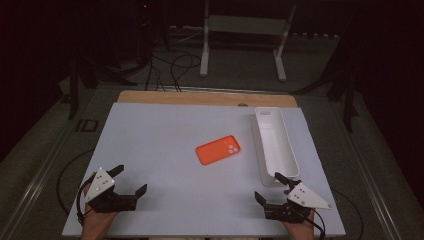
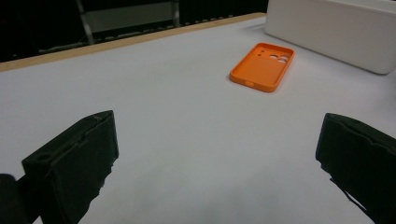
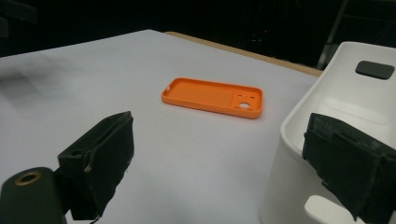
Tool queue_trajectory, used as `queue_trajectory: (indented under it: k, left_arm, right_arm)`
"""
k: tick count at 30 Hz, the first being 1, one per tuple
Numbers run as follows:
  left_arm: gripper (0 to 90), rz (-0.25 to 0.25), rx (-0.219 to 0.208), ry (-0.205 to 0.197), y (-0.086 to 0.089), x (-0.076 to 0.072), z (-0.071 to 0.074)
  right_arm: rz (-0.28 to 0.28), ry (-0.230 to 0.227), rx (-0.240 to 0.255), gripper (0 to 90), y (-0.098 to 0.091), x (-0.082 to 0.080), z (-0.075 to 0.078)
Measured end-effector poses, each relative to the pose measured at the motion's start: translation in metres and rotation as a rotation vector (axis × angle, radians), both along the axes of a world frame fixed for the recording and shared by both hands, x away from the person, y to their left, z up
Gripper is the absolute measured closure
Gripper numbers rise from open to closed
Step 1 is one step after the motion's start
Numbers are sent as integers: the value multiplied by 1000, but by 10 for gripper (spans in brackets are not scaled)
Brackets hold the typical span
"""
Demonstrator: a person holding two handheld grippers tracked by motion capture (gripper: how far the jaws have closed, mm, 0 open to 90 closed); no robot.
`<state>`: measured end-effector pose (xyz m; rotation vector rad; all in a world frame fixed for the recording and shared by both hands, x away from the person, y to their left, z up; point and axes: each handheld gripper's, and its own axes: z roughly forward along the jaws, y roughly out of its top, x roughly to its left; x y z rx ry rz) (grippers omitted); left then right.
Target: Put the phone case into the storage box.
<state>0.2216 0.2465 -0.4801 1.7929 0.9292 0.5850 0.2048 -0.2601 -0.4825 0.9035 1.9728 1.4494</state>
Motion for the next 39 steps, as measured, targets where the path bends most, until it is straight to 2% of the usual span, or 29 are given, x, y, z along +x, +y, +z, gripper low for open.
queue_trajectory:
  k: [7,15,21,27,34,39]
  left_arm:
    - [1,1,-13,4,2,0,0]
    - [1,6,9,-1,-1,-1,2]
    - [1,1,30,-11,-10,-1,7]
    - [1,-7,54,-4,-19,0,11]
    - [1,3,71,27,-24,7,14]
    - [1,-18,82,35,-29,10,18]
  right_arm:
    - [-5,-4,4,90,0,0,0]
    - [-15,-6,12,90,-2,-1,2]
    - [-10,-2,13,90,0,-1,3]
    - [-8,-3,10,90,0,-1,4]
    - [-25,0,12,90,-3,-1,3]
    - [-25,-2,9,90,-2,-1,3]
